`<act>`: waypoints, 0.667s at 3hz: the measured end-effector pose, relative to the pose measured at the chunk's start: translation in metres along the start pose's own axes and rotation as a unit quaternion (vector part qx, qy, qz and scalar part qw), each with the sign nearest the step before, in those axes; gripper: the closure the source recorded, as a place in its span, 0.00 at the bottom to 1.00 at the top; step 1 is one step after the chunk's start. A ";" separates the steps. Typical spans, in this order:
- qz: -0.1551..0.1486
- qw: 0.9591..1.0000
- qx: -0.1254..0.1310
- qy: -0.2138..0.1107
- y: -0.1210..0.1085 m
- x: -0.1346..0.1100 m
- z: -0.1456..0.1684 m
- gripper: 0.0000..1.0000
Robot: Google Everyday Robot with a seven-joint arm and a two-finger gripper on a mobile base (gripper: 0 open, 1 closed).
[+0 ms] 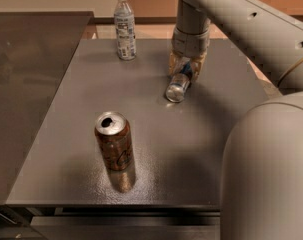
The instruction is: Place redbull can upright
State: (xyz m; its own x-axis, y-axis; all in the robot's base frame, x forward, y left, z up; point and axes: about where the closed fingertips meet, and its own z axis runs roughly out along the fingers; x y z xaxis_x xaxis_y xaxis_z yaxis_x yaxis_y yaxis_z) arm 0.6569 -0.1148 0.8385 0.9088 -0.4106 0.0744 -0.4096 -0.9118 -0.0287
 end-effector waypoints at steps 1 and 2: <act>0.000 1.000 0.007 0.004 0.001 -0.001 -0.006 0.87; -0.010 0.998 0.049 0.029 0.000 -0.002 -0.033 1.00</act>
Offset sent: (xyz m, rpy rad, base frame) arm -0.0153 0.0008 0.0863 0.1440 -0.2188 0.0622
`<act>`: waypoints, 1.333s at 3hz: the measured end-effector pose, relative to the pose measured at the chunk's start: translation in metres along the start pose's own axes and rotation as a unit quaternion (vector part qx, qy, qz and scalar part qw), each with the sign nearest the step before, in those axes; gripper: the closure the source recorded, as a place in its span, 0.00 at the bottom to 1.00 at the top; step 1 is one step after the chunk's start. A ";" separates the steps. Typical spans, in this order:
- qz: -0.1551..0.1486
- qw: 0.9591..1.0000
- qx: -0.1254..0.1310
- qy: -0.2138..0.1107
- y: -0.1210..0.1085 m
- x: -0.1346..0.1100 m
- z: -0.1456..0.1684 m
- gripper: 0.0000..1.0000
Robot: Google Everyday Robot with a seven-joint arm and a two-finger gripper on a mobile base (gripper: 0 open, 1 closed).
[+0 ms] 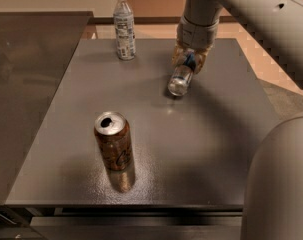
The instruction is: Place redbull can upright
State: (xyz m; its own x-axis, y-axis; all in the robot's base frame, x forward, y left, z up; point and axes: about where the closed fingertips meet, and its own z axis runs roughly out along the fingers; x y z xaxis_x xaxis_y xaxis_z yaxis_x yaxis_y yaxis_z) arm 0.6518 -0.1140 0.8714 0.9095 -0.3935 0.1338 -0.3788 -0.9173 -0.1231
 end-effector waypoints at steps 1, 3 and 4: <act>-0.028 0.996 0.074 0.038 -0.006 0.003 -0.036 1.00; -0.090 0.968 0.198 0.122 -0.021 0.019 -0.084 1.00; -0.090 0.969 0.198 0.121 -0.021 0.018 -0.083 1.00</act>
Offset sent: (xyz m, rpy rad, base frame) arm -0.0003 0.0026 0.1122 0.2625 -0.4543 0.2295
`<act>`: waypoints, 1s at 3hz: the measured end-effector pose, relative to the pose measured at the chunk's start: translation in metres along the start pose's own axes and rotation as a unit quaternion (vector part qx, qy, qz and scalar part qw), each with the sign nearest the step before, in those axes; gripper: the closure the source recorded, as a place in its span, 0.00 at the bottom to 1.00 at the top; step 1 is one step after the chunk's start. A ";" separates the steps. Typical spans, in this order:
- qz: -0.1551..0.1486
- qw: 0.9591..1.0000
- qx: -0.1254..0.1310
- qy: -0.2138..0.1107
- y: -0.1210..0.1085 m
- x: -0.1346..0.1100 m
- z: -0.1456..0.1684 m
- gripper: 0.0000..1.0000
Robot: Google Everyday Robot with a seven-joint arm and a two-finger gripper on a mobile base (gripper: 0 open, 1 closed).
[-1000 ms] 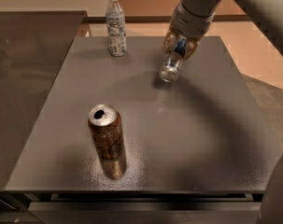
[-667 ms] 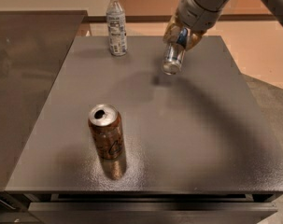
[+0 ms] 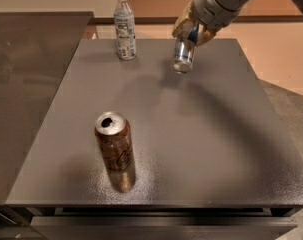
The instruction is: Place redbull can upright
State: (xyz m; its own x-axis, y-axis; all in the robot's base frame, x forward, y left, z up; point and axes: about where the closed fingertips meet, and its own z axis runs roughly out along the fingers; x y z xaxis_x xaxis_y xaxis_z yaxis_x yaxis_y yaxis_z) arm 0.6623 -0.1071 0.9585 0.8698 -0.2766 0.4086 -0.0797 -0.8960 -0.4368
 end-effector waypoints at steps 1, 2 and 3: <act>0.001 1.000 0.005 0.007 -0.001 0.007 -0.001 1.00; -0.014 0.999 0.012 0.035 0.001 0.021 -0.010 1.00; -0.048 0.996 0.019 0.075 0.003 0.035 -0.018 1.00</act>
Offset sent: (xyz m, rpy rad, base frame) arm 0.0234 -0.0237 0.0372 -0.0097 -0.1723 0.0041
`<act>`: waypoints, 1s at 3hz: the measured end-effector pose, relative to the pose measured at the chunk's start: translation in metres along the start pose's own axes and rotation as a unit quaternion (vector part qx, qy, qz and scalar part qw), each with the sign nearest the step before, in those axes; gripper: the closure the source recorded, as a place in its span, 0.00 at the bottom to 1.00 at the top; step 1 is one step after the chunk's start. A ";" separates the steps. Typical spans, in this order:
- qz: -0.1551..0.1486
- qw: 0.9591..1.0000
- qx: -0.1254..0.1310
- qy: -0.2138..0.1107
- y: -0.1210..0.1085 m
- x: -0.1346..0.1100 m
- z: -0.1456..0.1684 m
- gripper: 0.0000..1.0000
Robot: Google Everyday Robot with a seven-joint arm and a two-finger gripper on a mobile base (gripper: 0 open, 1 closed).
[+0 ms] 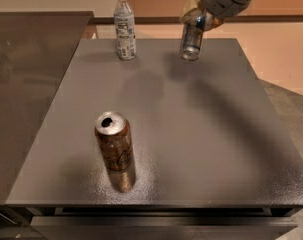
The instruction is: Place redbull can upright
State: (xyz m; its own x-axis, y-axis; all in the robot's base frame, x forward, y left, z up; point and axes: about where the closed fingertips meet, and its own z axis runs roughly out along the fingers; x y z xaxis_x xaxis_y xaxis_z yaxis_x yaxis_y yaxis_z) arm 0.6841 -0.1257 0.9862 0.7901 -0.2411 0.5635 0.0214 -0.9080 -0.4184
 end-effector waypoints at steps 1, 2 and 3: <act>-0.049 0.998 0.022 0.040 -0.003 0.013 -0.005 1.00; -0.102 0.991 0.057 0.067 -0.012 0.023 -0.011 1.00; -0.152 0.981 0.090 0.083 -0.021 0.028 -0.017 1.00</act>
Offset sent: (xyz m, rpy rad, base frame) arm 0.0121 0.0034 0.0476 -0.0569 -0.3689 0.2910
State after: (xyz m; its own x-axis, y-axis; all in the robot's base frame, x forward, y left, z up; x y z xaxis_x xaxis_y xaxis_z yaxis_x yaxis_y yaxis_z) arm 0.6955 -0.1192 1.0223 0.6204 -0.0353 0.7835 0.3596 -0.8750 -0.3242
